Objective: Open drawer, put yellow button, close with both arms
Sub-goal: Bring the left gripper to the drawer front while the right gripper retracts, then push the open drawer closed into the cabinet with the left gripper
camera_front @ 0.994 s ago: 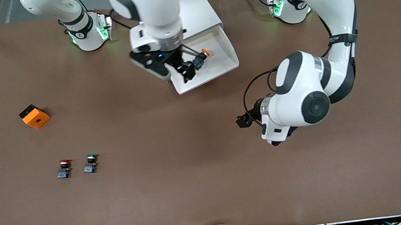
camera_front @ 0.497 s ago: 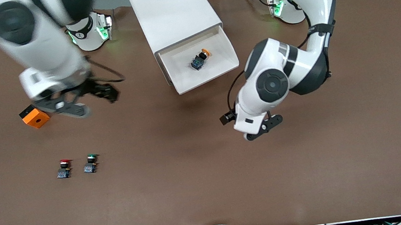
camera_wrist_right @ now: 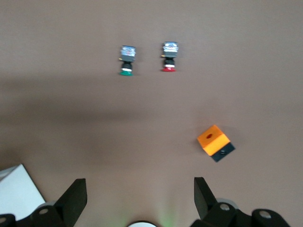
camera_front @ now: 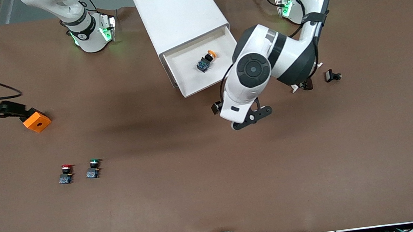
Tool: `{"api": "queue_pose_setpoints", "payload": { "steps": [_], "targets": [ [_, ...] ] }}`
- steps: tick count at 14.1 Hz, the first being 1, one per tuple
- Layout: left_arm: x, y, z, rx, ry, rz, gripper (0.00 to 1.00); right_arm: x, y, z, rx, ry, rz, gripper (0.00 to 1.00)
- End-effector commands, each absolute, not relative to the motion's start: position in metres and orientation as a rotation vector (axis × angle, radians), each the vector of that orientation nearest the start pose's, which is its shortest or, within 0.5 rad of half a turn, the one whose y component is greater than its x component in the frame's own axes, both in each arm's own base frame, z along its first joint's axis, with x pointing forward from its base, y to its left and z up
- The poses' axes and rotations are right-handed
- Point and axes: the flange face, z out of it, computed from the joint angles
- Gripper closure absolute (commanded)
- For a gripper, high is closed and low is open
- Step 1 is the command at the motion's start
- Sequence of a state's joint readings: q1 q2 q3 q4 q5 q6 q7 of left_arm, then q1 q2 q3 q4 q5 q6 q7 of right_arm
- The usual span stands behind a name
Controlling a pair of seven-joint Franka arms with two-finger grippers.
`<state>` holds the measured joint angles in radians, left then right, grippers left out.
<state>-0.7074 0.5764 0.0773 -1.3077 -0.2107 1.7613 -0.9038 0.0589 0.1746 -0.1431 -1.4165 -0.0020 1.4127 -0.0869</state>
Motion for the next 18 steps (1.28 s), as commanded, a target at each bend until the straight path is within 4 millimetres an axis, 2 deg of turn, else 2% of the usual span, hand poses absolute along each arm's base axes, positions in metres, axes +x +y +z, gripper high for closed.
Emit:
{"api": "queue_pose_setpoints", "payload": {
  "steps": [1,3,7,12,15,18],
  "targets": [
    [0.522,-0.450,0.397,-3.125,-0.417,0.203,0.00,0.582,-0.063,0.587,-3.127,-0.014,0.291,0.00],
    [0.501,-0.454,0.395,-3.157,-0.391,0.164,0.00,0.581,-0.078,0.586,-3.121,0.017,0.290,0.00],
    [0.468,-0.467,0.391,-3.149,-0.313,0.177,0.00,0.581,-0.082,0.587,-3.121,0.036,0.288,0.00],
    [0.449,-0.481,0.385,-3.118,-0.266,0.146,0.00,0.580,-0.083,0.599,-3.122,0.052,0.268,0.00],
    [0.438,-0.490,0.383,-3.114,-0.256,0.151,0.00,0.572,-0.077,0.601,-3.095,0.079,0.339,0.00],
    [0.433,-0.494,0.384,-3.112,-0.250,0.161,0.00,0.561,-0.071,0.629,-3.105,0.076,0.249,0.00]
  ]
}}
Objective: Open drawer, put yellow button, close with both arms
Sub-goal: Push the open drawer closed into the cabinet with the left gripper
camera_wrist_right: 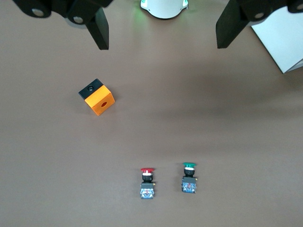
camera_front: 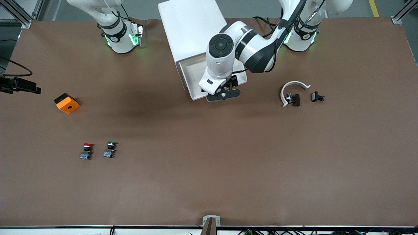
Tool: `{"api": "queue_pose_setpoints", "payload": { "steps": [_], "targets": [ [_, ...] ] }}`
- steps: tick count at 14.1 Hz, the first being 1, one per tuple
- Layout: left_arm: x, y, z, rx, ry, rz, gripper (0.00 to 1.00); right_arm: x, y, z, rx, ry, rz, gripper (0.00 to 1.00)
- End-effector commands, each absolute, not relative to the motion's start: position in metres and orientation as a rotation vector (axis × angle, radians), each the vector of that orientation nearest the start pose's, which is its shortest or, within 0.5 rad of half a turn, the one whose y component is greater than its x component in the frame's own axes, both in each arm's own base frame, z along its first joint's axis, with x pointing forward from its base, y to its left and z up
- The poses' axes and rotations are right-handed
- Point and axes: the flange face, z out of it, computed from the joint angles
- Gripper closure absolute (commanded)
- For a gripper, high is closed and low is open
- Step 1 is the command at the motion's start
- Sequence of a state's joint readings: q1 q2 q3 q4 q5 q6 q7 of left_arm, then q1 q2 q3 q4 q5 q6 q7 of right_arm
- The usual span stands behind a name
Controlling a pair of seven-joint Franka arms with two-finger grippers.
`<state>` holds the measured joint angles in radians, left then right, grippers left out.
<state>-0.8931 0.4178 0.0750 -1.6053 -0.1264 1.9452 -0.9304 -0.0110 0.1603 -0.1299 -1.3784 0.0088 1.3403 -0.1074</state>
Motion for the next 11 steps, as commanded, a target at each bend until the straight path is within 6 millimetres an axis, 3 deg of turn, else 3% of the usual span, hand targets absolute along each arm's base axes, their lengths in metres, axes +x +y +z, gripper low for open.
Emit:
{"api": "queue_pose_setpoints", "payload": {
  "steps": [1,4,6,11],
  "targets": [
    [0.435,-0.493,0.385,-3.113,-0.255,0.159,0.00,0.554,-0.073,0.639,-3.104,0.080,0.222,0.00],
    [0.451,-0.481,0.395,-3.126,-0.287,0.136,0.00,0.542,-0.075,0.652,-3.102,0.067,0.192,0.00],
    [0.479,-0.463,0.415,-3.155,-0.346,0.096,0.00,0.529,-0.074,0.650,-3.099,0.064,0.178,0.00],
    [0.499,-0.456,0.404,-3.159,-0.301,-0.027,0.00,0.485,-0.071,0.637,-3.094,0.052,0.099,0.00]
  ]
}}
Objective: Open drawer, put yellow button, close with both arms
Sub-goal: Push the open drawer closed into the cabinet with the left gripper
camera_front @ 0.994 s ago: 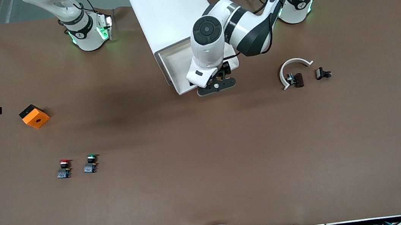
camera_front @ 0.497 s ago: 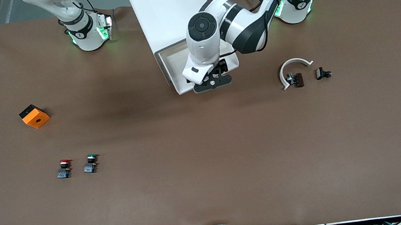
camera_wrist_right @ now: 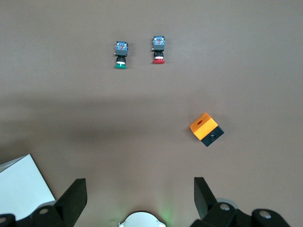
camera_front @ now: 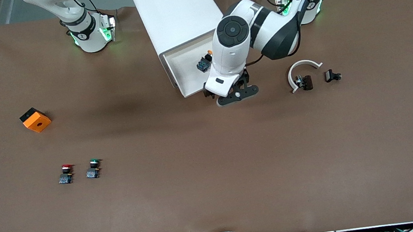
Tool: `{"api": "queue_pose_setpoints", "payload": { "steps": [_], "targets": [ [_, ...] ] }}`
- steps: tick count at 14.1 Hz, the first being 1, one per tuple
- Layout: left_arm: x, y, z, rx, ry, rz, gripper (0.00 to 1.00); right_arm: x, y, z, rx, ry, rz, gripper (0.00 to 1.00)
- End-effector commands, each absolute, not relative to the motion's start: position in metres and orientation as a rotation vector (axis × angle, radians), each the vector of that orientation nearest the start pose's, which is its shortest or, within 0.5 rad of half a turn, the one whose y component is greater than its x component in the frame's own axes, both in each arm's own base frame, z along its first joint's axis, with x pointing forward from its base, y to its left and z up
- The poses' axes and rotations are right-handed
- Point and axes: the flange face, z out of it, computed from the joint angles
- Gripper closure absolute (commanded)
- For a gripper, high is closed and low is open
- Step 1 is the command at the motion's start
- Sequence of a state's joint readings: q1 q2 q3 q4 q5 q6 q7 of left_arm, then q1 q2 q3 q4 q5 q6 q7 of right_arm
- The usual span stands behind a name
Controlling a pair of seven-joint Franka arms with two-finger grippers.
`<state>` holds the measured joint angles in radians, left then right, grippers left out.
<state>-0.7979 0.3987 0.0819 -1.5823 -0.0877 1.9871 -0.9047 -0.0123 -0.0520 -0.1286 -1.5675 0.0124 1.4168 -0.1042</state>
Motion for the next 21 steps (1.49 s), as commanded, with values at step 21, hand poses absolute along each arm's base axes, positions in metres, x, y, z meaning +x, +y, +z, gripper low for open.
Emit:
{"api": "queue_pose_setpoints", "payload": {
  "steps": [21],
  "targets": [
    [0.436,-0.509,0.370,-3.148,-0.363,0.105,0.00,0.478,-0.064,0.646,-3.159,-0.029,0.019,0.00]
  ]
}}
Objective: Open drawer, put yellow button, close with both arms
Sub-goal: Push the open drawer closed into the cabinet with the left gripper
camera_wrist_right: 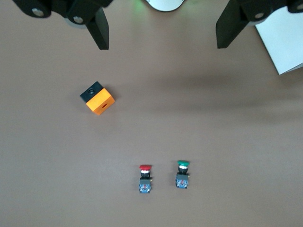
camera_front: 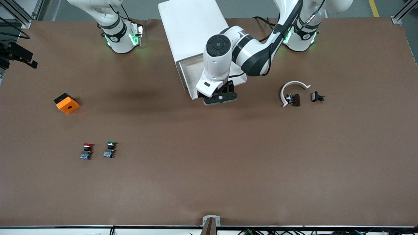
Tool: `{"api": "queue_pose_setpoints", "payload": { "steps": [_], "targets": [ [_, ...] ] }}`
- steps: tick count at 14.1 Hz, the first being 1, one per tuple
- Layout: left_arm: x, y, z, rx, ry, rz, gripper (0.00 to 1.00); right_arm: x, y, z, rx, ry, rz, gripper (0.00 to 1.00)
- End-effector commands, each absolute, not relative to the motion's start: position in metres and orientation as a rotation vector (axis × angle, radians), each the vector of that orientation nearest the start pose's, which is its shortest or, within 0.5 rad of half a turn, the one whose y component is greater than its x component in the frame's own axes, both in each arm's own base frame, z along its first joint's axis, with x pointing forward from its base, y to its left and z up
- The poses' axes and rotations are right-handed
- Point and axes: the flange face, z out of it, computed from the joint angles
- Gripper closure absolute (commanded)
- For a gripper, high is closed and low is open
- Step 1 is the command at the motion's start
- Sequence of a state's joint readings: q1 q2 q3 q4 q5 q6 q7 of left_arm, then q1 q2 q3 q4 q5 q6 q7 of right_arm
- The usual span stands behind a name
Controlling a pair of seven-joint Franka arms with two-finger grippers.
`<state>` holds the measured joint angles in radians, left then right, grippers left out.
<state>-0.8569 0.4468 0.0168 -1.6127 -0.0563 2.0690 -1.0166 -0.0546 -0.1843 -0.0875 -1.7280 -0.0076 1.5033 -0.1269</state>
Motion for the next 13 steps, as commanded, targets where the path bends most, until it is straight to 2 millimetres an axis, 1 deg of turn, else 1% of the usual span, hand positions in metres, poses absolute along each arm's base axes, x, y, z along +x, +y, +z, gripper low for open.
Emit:
{"api": "queue_pose_setpoints", "payload": {
  "steps": [1,4,7,10,13],
  "targets": [
    [0.435,-0.510,0.370,-3.147,-0.386,0.125,0.00,0.478,-0.063,0.646,-3.159,-0.032,0.017,0.00],
    [0.423,-0.515,0.370,-3.127,-0.402,0.163,0.00,0.478,-0.064,0.647,-3.159,-0.030,0.014,0.00],
    [0.423,-0.519,0.374,-3.146,-0.420,0.192,0.00,0.476,-0.065,0.647,-3.159,-0.035,0.017,0.00],
    [0.419,-0.520,0.371,-3.149,-0.452,0.246,0.00,0.475,-0.069,0.647,-3.152,-0.025,0.020,0.00],
    [0.410,-0.526,0.366,-3.157,-0.486,0.350,0.00,0.475,-0.070,0.646,-3.142,-0.048,0.026,0.00]
  ]
}}
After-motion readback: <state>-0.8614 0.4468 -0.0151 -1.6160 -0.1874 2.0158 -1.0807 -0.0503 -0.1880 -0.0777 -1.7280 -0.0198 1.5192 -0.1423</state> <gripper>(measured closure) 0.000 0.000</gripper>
